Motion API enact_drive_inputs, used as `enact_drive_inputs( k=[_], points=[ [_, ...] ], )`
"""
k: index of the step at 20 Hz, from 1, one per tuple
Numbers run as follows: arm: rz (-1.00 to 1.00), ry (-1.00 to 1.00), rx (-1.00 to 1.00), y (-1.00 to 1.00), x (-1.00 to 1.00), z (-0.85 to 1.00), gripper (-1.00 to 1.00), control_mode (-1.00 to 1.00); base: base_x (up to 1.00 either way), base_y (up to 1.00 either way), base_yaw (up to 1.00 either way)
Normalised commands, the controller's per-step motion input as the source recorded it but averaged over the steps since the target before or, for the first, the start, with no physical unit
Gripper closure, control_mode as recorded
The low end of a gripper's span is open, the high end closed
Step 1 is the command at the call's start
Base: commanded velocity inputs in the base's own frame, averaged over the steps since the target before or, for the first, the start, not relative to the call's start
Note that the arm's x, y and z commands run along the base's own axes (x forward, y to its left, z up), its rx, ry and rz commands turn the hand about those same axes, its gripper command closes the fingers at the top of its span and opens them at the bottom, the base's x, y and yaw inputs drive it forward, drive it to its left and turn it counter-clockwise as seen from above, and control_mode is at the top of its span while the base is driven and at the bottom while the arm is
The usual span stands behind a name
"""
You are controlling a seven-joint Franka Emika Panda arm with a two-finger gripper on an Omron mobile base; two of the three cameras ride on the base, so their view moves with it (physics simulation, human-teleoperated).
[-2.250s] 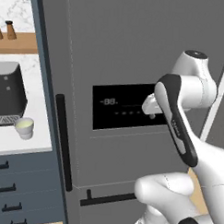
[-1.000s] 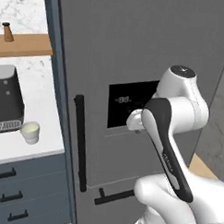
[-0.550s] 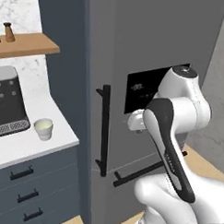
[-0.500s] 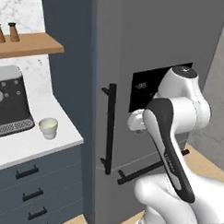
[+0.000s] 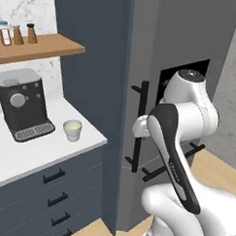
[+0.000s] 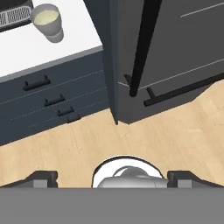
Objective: Grab a lemon wedge from the fridge and one ice cube from the ice bowl, and put them in the glass of lemonade.
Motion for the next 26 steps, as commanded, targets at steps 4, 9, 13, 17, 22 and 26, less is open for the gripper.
enact_drive_inputs(
  k=[4, 9, 13, 17, 22, 26],
  points=[
    [0.0, 0.0, 0.0, 0.0, 0.0, 0.0, -1.0, 1.0, 0.38, -0.26, -0.21],
    [0.0, 0.0, 0.0, 0.0, 0.0, 0.0, -1.0, 1.0, 0.25, -0.32, -0.13],
    [0.0, 0.0, 0.0, 0.0, 0.0, 0.0, -1.0, 1.0, 0.25, -0.13, -0.16],
    [0.0, 0.0, 0.0, 0.0, 0.0, 0.0, -1.0, 1.0, 0.55, -0.05, -0.14],
    [0.0, 0.0, 0.0, 0.0, 0.0, 0.0, -1.0, 1.0, 0.15, 0.0, -0.19],
    [0.0, 0.0, 0.0, 0.0, 0.0, 0.0, -1.0, 1.0, -0.29, 0.13, -0.16]
  ],
)
